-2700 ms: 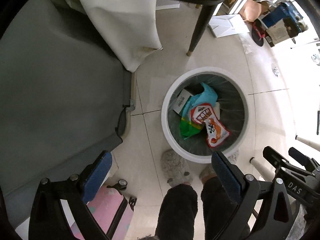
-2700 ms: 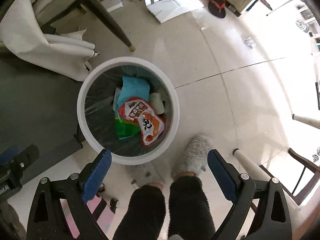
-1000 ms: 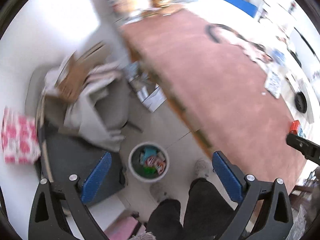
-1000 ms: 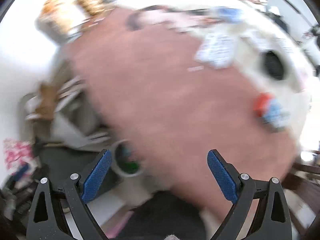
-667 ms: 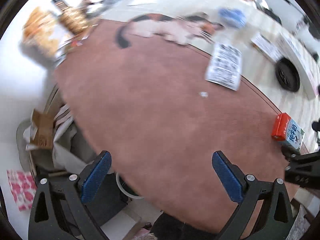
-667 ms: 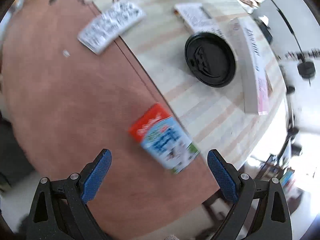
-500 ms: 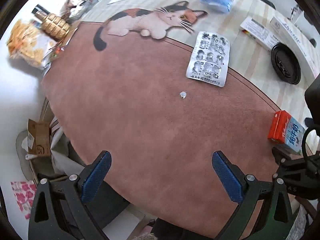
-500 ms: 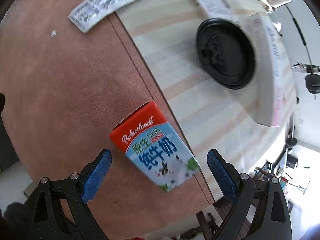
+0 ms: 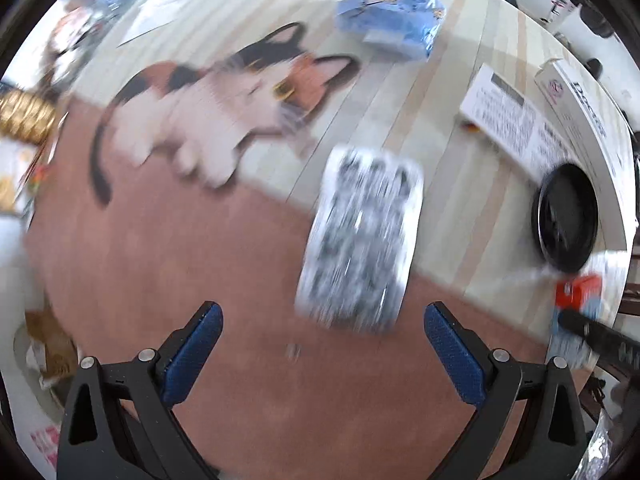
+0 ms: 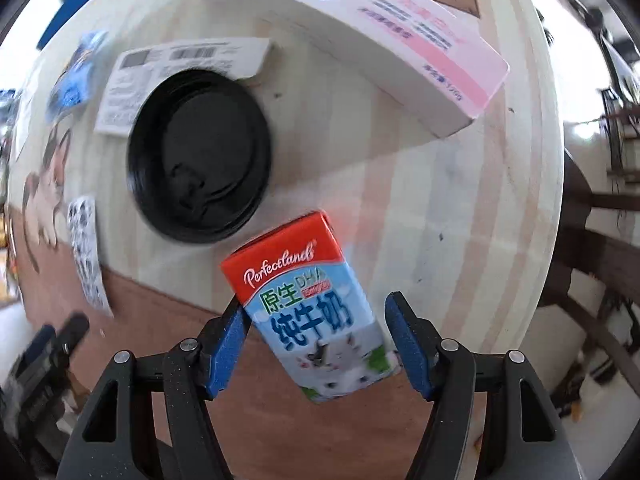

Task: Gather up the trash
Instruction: 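Grasp the silver blister pack with the left gripper while the right gripper grasps the milk carton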

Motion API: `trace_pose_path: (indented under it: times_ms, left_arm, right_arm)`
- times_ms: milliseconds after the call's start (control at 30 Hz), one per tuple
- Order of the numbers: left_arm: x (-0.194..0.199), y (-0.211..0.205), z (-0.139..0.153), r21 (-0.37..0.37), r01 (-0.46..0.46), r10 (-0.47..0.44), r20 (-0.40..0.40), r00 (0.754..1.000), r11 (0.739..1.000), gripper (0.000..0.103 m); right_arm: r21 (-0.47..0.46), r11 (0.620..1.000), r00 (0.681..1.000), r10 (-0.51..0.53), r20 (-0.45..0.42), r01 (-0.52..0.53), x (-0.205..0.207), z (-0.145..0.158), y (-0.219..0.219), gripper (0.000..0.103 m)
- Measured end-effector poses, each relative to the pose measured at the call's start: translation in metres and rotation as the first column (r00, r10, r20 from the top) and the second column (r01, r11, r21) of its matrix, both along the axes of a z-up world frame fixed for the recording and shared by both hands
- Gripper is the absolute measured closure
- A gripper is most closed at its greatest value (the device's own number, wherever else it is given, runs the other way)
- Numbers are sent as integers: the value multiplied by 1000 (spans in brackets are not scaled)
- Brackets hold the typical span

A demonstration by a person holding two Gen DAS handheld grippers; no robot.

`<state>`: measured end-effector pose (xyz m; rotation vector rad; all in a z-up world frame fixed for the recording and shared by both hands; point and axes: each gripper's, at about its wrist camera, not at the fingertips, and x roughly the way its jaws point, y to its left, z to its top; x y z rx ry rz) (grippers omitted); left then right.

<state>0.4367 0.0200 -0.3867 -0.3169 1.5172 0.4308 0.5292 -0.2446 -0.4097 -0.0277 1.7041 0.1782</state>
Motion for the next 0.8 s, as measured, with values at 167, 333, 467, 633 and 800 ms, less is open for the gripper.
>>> trace_pose_path:
  times_ms: [167,333,467,633,800]
  left_arm:
    - [34,-2,-28,-41,92,-94,-62,994,995,1]
    - [36,-12,-31,-56,121,-123,-38,992,991,22]
    - [33,-24,-25,-68,124,-125,-8,992,990,41]
    - [21,-42,-17,-66,114,-113,13,993,991,41]
    - [-3,-43,11,-35,81,-78,75,994,996,41]
  right_arm:
    - [-35,990,990,135,48,-133,19,5,17,20]
    - [-74,977,976,207,61,-202,6,2,45,20]
    - [-88,974,975,215,61,-210,-5,-4,51,41]
    - [-83,979,976,192,100,-184,-17,-1,50,50]
    - [-57,984,975,177,134,-171,-21,20,36,51]
